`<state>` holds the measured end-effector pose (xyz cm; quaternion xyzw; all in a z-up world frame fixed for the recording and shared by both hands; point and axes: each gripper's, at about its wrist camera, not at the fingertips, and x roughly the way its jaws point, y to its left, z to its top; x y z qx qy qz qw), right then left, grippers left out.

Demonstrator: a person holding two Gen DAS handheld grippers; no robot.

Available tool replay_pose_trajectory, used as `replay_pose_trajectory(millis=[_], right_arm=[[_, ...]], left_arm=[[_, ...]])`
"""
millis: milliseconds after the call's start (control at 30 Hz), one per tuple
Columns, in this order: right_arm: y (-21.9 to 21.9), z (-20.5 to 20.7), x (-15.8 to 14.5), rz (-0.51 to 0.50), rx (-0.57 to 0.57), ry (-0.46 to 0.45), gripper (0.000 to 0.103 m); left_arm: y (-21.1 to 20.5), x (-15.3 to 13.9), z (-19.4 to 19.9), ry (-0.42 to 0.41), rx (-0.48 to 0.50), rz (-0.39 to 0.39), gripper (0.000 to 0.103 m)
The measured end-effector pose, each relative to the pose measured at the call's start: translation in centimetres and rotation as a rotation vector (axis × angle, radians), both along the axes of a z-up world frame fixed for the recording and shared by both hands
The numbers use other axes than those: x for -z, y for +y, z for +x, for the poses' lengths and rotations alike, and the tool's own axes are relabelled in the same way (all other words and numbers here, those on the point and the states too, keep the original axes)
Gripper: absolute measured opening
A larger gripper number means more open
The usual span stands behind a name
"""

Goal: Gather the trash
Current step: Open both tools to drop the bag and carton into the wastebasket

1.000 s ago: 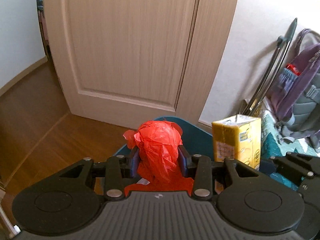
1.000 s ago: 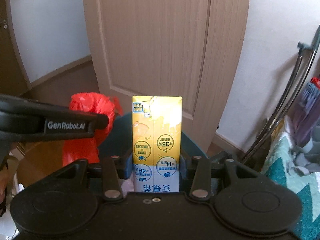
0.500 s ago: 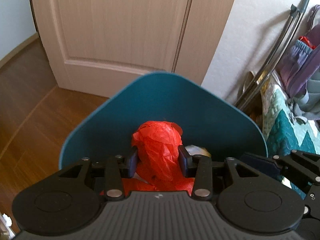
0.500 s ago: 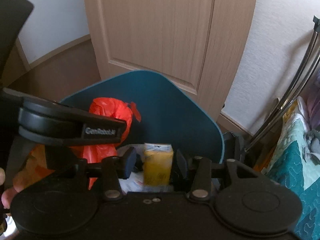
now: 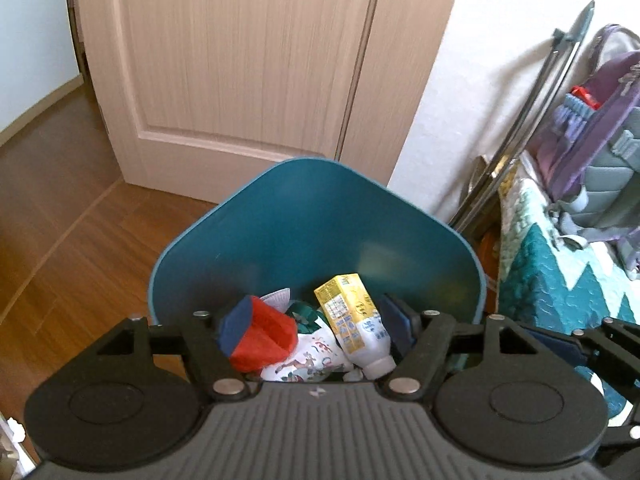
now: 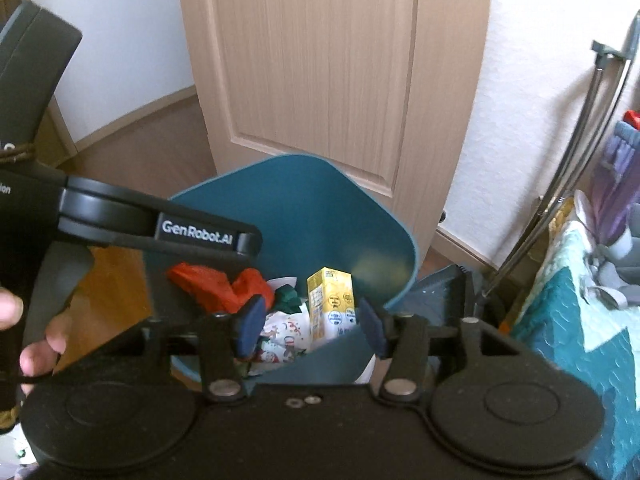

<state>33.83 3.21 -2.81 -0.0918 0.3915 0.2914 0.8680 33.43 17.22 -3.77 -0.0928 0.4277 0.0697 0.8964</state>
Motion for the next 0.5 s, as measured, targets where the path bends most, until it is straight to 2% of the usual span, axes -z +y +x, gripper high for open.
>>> replay_pose_trajectory(millis=[100,200,500], right_arm=[[-1.6,-1.5,-1.4,0.031,0.003,-0.003,0.054],[-3.3,-3.2,-2.8,0.061,0.013,-0.011,0.055],[-8.0,-8.9,-6.1,0.113,0.005,-0.044,0.056]], left_arm=[[-0.8,-1.6,-1.9,-0.025,0.009,-0.006,0.072],[-1.6,-2.9,-3.8,-0.059,0.022,-0.014,0.08],[-4.1,-6.7,-9.5,-0.137,0.065,-0.004,0.084]])
